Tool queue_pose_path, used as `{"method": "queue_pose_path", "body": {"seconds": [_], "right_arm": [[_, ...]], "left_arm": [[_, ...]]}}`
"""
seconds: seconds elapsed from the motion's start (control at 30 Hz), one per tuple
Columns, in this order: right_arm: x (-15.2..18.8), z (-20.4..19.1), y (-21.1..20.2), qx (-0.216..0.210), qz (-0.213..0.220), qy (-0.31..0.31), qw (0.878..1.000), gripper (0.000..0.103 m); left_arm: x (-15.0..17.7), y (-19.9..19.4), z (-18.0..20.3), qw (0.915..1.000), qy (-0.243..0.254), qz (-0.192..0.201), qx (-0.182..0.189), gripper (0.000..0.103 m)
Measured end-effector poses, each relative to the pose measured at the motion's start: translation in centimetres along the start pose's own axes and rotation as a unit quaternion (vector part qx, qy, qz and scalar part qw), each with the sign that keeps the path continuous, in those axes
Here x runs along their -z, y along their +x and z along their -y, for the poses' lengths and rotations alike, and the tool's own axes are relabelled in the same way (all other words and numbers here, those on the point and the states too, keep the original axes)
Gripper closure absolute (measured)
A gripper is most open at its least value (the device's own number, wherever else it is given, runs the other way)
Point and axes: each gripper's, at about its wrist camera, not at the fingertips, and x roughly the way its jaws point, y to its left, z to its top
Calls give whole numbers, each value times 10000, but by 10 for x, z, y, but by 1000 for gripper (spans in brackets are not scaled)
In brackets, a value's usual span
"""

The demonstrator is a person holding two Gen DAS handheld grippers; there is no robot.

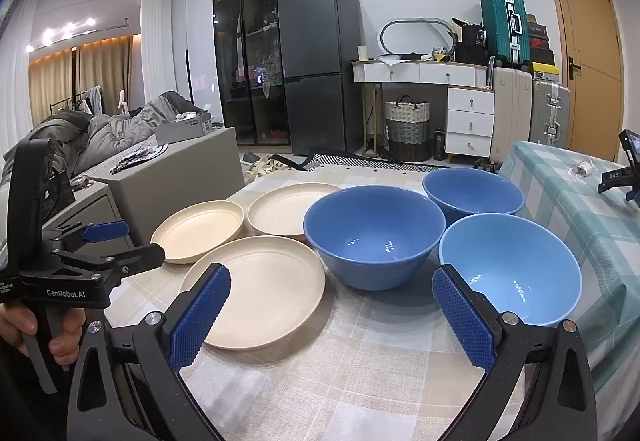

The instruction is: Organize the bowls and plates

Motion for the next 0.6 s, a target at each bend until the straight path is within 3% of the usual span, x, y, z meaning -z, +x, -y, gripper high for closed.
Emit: {"method": "queue_pose_path", "body": {"seconds": [0.6], "right_arm": [[0,0,0,-2,-7,-3,10000,0]], "left_arm": [[1,-1,1,10000,57,12,-25,0]]}}
